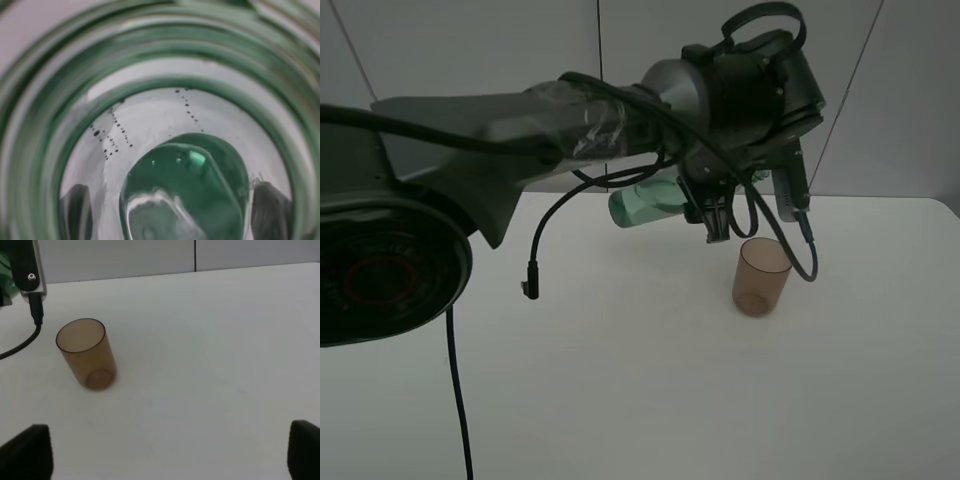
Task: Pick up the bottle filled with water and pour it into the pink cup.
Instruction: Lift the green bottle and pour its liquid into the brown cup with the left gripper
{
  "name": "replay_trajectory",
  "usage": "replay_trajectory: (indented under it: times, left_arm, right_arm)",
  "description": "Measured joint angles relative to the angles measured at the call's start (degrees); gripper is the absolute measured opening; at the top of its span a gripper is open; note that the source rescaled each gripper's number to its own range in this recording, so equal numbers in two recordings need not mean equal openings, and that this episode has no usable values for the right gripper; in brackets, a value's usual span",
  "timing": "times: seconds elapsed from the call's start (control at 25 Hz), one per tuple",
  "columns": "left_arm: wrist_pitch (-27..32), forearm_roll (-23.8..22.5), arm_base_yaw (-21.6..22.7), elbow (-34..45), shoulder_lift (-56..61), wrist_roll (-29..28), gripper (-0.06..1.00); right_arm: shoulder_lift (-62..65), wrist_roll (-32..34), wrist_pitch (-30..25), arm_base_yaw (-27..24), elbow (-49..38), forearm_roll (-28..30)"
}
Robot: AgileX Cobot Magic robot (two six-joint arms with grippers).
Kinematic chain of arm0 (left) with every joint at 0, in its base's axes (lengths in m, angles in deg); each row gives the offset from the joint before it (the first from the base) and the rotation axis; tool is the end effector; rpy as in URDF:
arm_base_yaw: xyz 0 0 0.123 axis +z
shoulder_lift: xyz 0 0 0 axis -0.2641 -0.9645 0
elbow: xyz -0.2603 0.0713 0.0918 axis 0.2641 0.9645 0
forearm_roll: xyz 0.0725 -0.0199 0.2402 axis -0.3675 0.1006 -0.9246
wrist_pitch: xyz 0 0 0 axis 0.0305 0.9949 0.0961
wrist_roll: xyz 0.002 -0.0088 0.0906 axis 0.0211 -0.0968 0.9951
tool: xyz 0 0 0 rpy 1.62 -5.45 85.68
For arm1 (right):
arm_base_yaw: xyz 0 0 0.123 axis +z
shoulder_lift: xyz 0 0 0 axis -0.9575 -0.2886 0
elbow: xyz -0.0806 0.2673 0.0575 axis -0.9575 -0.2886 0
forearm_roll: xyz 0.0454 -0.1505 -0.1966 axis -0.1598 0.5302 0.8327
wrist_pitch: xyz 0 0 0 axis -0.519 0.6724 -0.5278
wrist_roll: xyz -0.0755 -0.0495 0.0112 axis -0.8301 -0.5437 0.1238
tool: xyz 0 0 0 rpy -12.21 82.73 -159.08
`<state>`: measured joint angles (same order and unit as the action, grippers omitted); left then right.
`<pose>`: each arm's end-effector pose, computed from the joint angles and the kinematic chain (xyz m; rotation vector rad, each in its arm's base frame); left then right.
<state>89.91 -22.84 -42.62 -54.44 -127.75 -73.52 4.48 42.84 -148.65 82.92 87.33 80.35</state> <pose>0.3170 -0.4083 0.2066 1.6782 1.9752 0.6726 -0.0081 -0.0127 0.2822 0.0008 2.0212 0.0426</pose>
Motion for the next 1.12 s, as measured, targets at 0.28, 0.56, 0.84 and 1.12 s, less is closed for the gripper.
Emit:
replay_trajectory:
  times: [0.28, 0.56, 0.84, 1.12]
  left_arm:
    - [-0.3, -2.7, 0.0, 0.0, -0.2, 0.0, 0.01]
    - [-0.8, -4.5, -0.4, -0.1, -1.2, 0.2, 0.01]
    - [-2.0, -7.2, -1.8, -0.1, -2.4, 0.2, 0.01]
    - [-1.5, -10.1, -1.9, -0.1, -3.9, 0.2, 0.01]
  right_arm:
    - [0.0, 0.0, 0.0, 0.0, 0.0, 0.0]
    - [0.0, 0.0, 0.0, 0.0, 0.0, 0.0]
    - [0.0, 0.0, 0.0, 0.0, 0.0, 0.0]
    - [0.0, 0.0, 0.0, 0.0, 0.0, 0.0]
